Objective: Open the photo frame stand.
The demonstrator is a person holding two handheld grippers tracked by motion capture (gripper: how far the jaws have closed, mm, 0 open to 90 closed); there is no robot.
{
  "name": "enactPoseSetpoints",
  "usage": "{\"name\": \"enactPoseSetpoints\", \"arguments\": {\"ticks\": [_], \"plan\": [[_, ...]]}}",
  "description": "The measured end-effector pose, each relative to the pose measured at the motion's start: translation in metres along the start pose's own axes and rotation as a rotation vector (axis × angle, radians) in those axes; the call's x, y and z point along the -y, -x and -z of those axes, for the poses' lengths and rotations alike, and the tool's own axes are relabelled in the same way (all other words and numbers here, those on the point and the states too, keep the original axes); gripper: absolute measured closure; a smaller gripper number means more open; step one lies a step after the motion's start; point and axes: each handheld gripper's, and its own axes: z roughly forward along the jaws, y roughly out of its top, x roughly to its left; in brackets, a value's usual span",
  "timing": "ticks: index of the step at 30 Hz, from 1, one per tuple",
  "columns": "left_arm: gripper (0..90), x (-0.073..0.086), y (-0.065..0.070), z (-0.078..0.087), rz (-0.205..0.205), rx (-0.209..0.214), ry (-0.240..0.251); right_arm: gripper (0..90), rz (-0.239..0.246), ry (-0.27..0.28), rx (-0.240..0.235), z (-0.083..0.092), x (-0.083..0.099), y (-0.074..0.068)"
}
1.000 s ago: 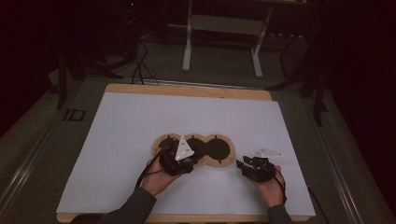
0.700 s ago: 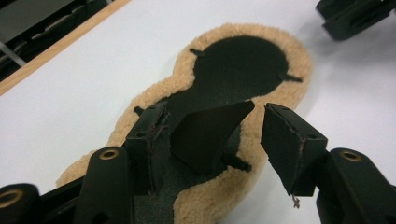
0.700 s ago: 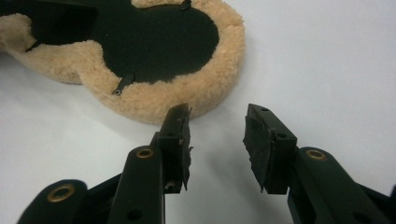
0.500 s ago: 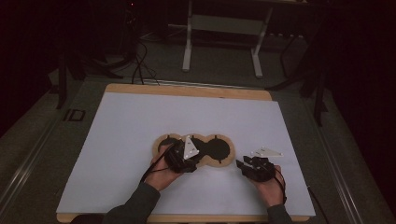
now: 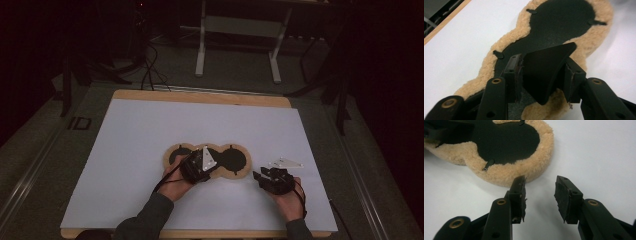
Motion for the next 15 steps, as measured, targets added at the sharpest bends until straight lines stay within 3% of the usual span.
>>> {"name": "enactPoseSetpoints", "arguments": {"ticks": [5, 15], "plan": [[60.3, -0.0013, 0.0002, -0.0032, -0.02, -0.019, -0.013, 59.8, -0.002, 0.003, 0.002, 0.0001, 0.0, 0.0003], [62.4, -0.0049, -0.0011, -0.0065, -0.035, -0.015, -0.024, 59.8, 0.001, 0.0, 0.0, -0.0003, 0.0, -0.0003]]}}
